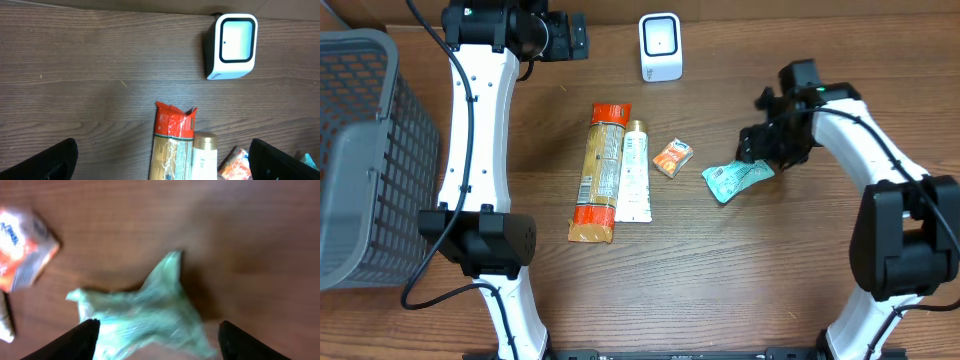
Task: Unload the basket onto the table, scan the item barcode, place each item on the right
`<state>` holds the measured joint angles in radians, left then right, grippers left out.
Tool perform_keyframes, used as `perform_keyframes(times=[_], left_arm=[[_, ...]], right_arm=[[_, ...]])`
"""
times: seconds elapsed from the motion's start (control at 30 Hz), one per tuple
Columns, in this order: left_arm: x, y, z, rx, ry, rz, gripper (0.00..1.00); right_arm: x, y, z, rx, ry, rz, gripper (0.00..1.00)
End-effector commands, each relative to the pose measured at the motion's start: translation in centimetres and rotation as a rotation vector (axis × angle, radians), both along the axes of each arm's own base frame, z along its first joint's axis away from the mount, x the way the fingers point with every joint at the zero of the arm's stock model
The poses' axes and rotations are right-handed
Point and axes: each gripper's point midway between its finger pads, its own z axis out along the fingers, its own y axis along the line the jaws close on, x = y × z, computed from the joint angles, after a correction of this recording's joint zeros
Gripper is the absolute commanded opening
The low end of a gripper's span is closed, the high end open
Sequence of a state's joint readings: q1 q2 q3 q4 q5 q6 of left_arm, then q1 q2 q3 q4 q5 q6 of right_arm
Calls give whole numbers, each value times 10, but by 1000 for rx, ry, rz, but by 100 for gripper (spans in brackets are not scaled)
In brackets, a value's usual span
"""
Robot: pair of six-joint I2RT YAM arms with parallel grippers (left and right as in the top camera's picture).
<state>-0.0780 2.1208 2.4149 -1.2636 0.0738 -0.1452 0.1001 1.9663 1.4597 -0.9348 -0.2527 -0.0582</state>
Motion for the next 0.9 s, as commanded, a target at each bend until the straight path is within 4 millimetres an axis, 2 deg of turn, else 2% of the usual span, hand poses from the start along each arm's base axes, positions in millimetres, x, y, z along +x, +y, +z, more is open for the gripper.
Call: perform_keyframes(times=[0.0,0.1,0.27,0.37,0.43,0.5,0.7,0.8,0.87], left_arm=[[1,1,1,19,-10,-19,100],[1,0,1,19,-10,-19,100],[1,0,1,19,-10,-19,100],[1,1,1,19,-10,-19,100],[1,0,1,19,-10,-19,100],[1,1,1,19,-10,-19,100],[1,0,1,19,-10,-19,100],[1,0,1,19,-10,-19,100],[1,1,1,19,-10,-19,100]], right_arm=[[19,0,16,60,-114,111,80],[17,5,4,141,-102,174,80],[3,17,-30,266,10,195,78],[-2,20,-35,295,41,193,73],[-5,20,-38,297,58,190,64],[-8,20,-40,298,70,187,48],[-16,23,-41,321,111,160,13],[-16,29,-35,371,110,162,5],[-14,35,-29,416,96,166,4]])
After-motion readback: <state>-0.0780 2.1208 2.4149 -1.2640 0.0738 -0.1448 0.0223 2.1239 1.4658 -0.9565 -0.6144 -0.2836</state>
